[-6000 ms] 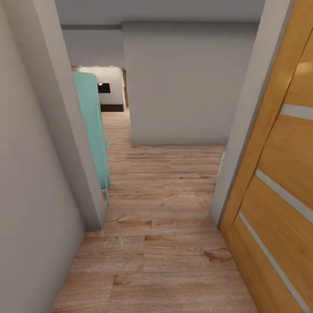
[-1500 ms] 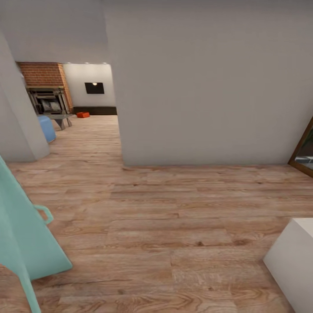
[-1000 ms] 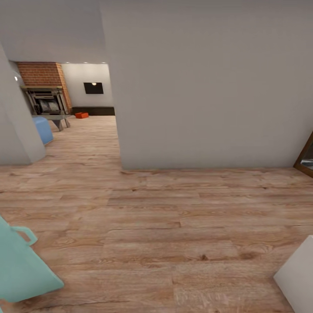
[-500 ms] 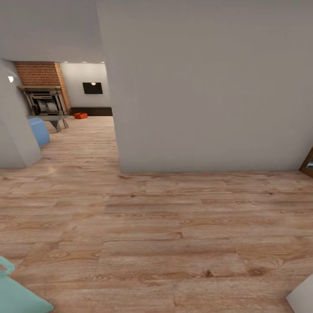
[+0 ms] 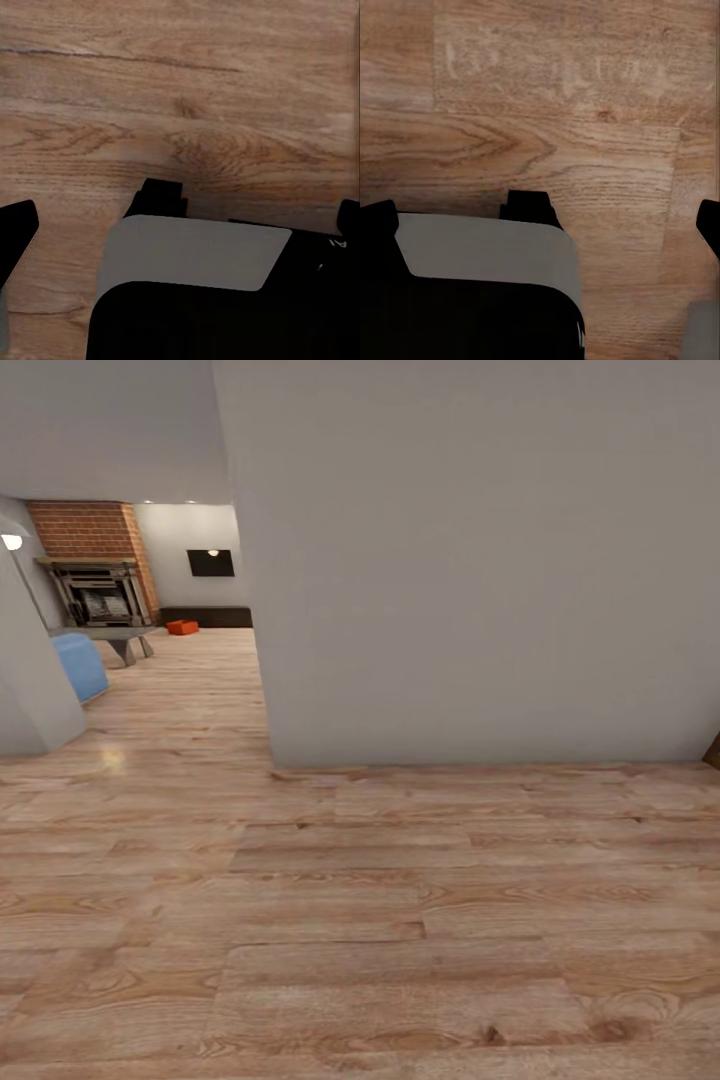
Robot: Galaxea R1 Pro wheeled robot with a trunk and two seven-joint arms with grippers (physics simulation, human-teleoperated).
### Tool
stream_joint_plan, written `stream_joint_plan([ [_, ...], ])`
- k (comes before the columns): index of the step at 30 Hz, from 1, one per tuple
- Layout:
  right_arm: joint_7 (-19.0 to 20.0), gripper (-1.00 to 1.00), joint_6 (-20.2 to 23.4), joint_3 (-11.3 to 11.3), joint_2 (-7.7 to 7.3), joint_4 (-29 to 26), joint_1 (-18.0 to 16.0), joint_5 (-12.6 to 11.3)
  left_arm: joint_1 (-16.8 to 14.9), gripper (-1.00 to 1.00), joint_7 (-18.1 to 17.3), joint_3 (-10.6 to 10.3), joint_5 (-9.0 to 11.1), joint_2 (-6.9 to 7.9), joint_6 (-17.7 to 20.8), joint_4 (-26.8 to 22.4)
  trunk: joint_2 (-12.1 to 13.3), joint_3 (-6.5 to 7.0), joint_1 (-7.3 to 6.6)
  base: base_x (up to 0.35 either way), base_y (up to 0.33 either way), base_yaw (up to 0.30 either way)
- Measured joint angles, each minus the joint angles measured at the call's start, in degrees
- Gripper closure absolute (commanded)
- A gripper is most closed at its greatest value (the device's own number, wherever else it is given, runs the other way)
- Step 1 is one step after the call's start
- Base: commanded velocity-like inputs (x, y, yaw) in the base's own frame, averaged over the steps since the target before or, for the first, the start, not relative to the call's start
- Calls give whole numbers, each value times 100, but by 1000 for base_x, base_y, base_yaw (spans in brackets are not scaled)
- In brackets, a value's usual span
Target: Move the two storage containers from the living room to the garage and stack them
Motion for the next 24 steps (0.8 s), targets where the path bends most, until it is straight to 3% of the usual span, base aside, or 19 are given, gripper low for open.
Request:
stream_joint_plan([
  [6, 3, -100, -7, 7, -24, 0, 0, 21, 1, -100, 0, 1, 1, -2, -5, 0, 0, 0, 0, 321, 0, 179],
  [24, -2, -100, -13, 11, -28, 0, -3, 31, 1, -100, 0, 2, 1, 0, -4, 0, 0, 0, 0, 321, 0, 282],
])
